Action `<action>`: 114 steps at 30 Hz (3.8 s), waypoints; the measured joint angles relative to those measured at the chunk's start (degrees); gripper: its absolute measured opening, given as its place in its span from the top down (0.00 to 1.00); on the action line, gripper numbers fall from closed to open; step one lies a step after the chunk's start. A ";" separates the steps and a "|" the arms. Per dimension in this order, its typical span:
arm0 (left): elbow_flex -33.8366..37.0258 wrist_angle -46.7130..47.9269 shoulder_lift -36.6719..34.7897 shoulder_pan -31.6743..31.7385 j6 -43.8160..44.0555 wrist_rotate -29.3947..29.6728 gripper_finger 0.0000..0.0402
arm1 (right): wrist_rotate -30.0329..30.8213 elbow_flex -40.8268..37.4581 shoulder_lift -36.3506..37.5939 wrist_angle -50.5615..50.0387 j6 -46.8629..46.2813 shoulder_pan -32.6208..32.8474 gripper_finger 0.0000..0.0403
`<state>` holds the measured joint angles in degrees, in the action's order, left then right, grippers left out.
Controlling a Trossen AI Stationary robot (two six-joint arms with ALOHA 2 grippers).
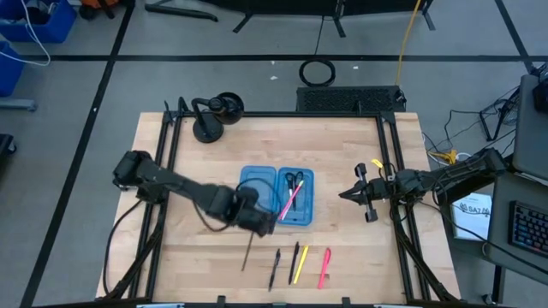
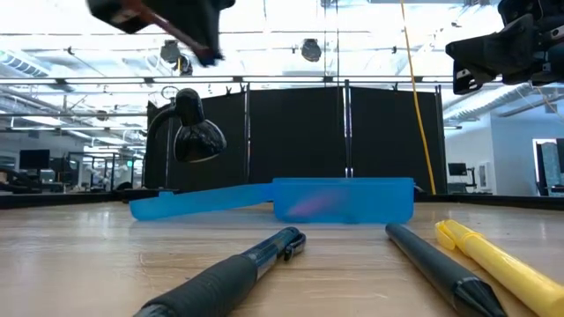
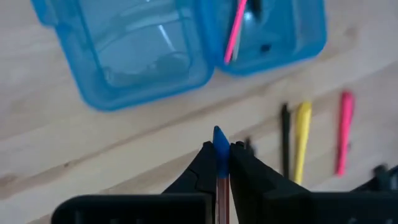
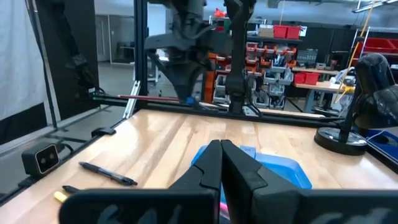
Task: Pick & place school supplies into a supply box
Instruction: Put the brown pencil into the blue supply box, then adjust the pink pencil in the blue supply box
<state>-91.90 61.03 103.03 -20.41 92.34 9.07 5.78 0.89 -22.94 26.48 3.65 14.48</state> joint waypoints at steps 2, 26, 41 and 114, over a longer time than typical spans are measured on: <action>-1.16 -0.34 0.01 2.20 -1.23 -0.01 0.93 | 0.00 0.00 0.00 0.35 -0.66 -0.02 1.00; -1.30 -22.82 13.70 25.89 -29.74 -5.85 0.96 | 0.04 0.00 0.04 0.92 0.29 0.00 1.00; -1.30 -24.51 14.77 28.00 -22.76 -5.25 0.96 | 0.11 -0.02 0.07 3.17 5.14 -0.02 1.00; -6.97 -12.73 14.99 25.41 -22.86 4.83 0.69 | -4.40 -0.01 -0.09 2.19 -1.46 0.00 1.00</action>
<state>-98.87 48.30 118.02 5.00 69.48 13.89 1.39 0.88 -23.03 28.68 2.19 14.48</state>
